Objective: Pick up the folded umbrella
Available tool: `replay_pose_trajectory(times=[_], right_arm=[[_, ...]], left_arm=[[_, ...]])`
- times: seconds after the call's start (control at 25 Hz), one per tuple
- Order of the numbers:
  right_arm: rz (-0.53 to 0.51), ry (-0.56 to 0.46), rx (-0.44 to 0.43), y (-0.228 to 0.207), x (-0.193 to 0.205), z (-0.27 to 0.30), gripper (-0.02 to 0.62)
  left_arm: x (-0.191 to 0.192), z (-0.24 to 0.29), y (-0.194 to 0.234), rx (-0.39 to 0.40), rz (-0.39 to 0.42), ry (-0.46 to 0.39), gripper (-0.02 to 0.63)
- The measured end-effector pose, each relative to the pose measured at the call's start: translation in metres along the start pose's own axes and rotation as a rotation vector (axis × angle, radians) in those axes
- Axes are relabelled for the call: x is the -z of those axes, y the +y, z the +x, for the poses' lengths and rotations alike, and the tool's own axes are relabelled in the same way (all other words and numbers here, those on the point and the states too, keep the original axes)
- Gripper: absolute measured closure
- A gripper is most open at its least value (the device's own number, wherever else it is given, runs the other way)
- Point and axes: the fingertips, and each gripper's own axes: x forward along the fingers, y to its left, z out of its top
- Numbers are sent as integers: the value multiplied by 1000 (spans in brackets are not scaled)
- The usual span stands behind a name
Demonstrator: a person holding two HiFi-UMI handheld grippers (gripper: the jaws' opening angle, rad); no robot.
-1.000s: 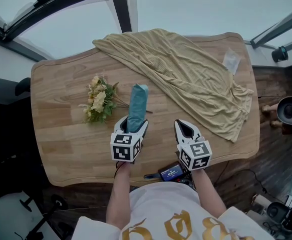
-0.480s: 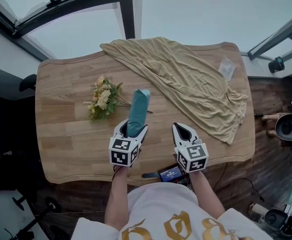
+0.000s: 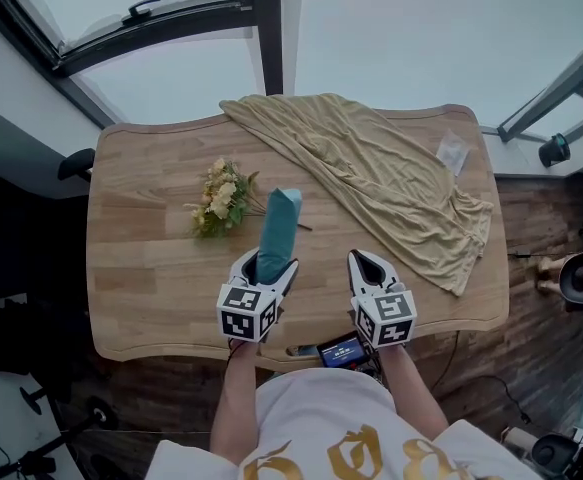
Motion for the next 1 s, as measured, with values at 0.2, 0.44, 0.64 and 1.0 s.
replay_pose_trajectory(times=[0.2,0.44,0.64,1.0], right_arm=[[-4,-23,-9,8,-2,-12,584],[-12,-40,-12,18,1,-30,584],[-25,-77,-7,23,-5,-42,584],[-57,-162,18,37,-19,-71,584]], left_arm=[[-3,-18,-7,-18,23,-23,295],[-7,-37,-20,-18,30,-54,295],[-11,-54,-30,-22,38,-88,295],[-21,-86,-47,-13,37,-162,295]])
